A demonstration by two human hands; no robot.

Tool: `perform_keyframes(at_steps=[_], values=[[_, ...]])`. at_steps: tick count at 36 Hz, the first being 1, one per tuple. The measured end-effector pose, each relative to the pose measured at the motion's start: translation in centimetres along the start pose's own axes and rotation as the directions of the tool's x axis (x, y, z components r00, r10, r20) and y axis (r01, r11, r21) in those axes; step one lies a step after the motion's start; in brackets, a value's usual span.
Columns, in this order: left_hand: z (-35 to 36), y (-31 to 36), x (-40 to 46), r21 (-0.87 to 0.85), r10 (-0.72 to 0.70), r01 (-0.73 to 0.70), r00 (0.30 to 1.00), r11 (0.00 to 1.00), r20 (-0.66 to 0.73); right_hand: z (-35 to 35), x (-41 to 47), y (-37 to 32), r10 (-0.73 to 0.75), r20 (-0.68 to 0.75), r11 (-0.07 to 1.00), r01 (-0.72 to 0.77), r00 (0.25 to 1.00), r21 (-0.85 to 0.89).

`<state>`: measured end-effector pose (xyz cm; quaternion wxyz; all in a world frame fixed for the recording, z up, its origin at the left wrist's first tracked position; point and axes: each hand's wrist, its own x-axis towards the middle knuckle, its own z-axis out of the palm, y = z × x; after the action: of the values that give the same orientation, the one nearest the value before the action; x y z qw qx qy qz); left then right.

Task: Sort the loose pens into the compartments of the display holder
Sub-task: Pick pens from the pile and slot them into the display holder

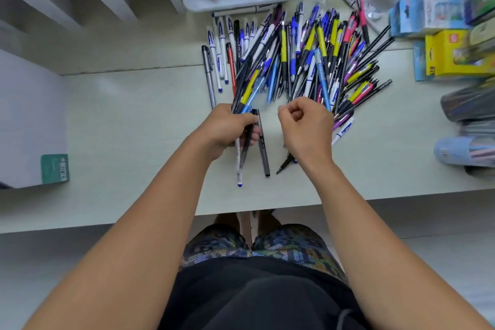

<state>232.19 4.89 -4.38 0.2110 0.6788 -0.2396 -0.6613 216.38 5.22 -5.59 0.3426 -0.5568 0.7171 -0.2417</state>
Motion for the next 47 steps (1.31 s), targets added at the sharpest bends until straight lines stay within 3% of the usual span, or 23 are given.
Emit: perform_keyframes(at_steps=[5, 15, 18, 21, 23, 29, 33, 42, 45, 47], values=[[-1.2, -0.4, -1.2, -0.19, -0.091, 0.103, 0.993, 0.976, 0.075, 1.0, -0.3, -0.9, -0.004, 0.009, 1.0, 0.004, 1.0, 0.026], [-4.3, -2.0, -3.3, -0.133, -0.071, 0.096, 0.981, 0.986, 0.183, 2.2, -0.4, -2.7, 0.044, 0.135, 0.985, -0.065, 0.99, 0.159], [-4.8, -2.2, -3.6, -0.093, -0.072, 0.093, 0.975, 0.991, 0.211, 2.1, -0.4, -4.0, 0.124, 0.287, 0.936, -0.208, 0.95, 0.283], [-5.1, -2.5, -3.7, -0.093, -0.093, 0.12, 0.963, 0.988, 0.254, 2.3, -0.1, -5.4, 0.261, 0.49, 0.793, -0.474, 0.832, 0.383], [-5.2, -2.7, -3.9, -0.086, -0.092, 0.119, 0.959, 0.989, 0.267, 2.8, 0.0, -5.8, 0.29, 0.556, 0.752, -0.545, 0.779, 0.371], [-5.2, -3.4, -4.4, 0.098, -0.074, 0.051, 0.963, 0.994, 0.259, 4.7, -0.7, -7.1, 0.068, 0.422, 0.828, -0.288, 0.904, 0.482], [-5.2, -3.2, -4.6, 0.096, -0.054, 0.032, 0.972, 0.995, 0.231, 4.9, -1.1, -7.3, -0.036, 0.391, 0.869, -0.164, 0.92, 0.467], [-6.0, -1.8, -5.5, 0.03, 0.016, -0.022, 0.978, 0.999, 0.209, 4.5, -1.9, -9.1, -0.076, 0.503, 0.841, -0.216, 0.861, 0.496], [-6.6, -1.9, -6.2, -0.068, 0.052, -0.043, 0.988, 0.997, 0.145, 4.6, -2.6, -10.0, -0.066, 0.425, 0.803, -0.205, 0.903, 0.56], [-7.2, -2.1, -6.7, -0.24, 0.072, -0.057, 0.996, 0.969, 0.054, 4.6, -3.8, -10.6, -0.008, 0.291, 0.718, -0.197, 0.957, 0.668]])
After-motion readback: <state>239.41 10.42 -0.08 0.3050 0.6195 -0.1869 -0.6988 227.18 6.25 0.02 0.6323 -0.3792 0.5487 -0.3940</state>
